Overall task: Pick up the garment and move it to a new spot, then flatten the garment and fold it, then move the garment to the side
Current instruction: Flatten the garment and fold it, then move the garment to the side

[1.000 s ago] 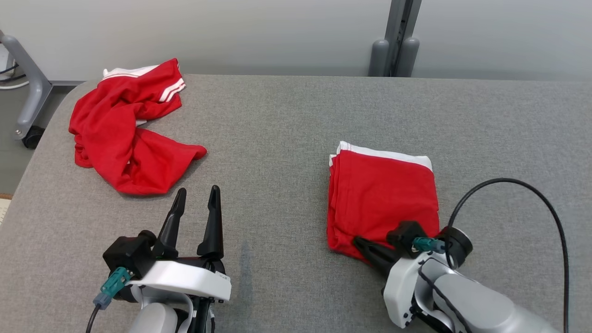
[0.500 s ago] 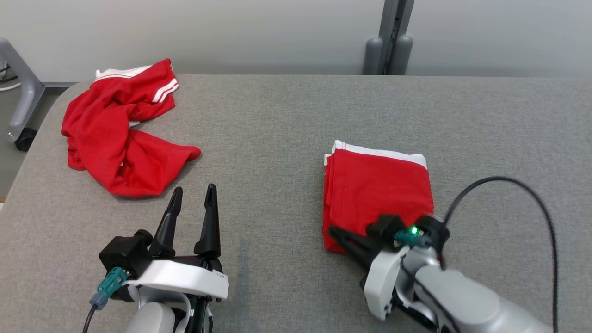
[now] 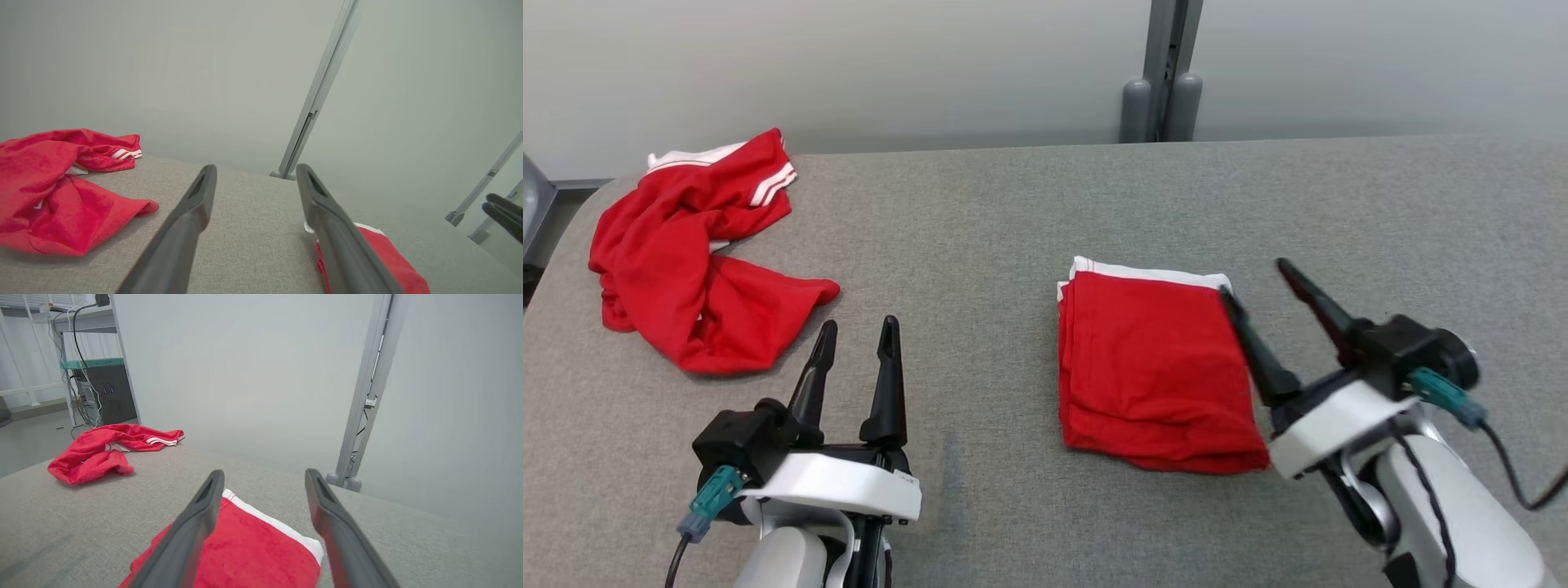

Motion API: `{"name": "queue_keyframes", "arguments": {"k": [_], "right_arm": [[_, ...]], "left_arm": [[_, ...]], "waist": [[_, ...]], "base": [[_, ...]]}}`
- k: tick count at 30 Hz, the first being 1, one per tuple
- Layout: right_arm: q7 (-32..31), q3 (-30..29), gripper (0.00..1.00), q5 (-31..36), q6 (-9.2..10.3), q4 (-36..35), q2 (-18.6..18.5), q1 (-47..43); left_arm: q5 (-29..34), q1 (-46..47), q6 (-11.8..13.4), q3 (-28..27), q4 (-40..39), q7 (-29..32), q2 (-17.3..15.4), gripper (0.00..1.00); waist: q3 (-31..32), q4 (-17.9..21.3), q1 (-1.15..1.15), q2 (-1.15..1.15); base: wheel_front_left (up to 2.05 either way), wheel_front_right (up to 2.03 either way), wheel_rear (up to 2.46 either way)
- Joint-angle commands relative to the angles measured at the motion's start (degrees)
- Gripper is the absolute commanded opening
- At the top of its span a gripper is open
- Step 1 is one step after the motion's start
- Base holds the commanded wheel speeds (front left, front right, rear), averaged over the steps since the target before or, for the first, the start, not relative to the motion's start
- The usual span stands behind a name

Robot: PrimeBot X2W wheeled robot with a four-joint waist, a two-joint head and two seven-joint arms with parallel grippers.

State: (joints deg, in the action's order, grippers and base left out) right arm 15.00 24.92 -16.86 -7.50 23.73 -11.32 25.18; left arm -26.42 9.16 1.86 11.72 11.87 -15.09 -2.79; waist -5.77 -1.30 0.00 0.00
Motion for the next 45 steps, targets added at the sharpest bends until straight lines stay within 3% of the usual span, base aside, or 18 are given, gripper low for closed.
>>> {"name": "queue_keyframes", "arguments": {"k": [1,7,13,25,45], "right_arm": [[0.27,-3.27,1.0,1.41,0.01,-1.56,0.35,-2.22],[0.28,-15.27,1.0,6.08,0.01,-8.01,3.24,-10.1],[0.28,-21.08,1.0,7.45,0.01,-12.08,5.52,-16.08],[0.28,-23.21,1.0,7.82,0.01,-15.38,7.55,-21.7],[0.28,-24.14,1.0,8.43,0.01,-13.58,8.11,-21.11]], "left_arm": [[0.36,0.71,0.24,-0.3,-0.18,-0.11,-0.22,1.0],[1.05,-0.7,0.58,-0.66,-0.44,-0.11,-0.22,1.0],[1.13,-3.24,1.26,-1.12,-0.66,-0.11,-0.22,1.0],[3.69,-5.2,1.5,-1.7,-0.44,-0.11,-0.22,1.0],[3.35,-5.39,1.58,-0.95,0.08,-0.11,-0.22,1.0]], "waist": [[0.32,0.45,0.0,0.0],[0.86,1.55,0.0,0.0],[1.19,2.2,0.0,0.0],[1.54,2.02,0.0,0.0],[2.87,1.67,0.0,0.0]], "base": [[0.0,0.0,0.0],[0.0,0.0,0.0],[0.0,0.0,0.0],[0.0,0.0,0.0],[0.0,0.0,0.0]]}}
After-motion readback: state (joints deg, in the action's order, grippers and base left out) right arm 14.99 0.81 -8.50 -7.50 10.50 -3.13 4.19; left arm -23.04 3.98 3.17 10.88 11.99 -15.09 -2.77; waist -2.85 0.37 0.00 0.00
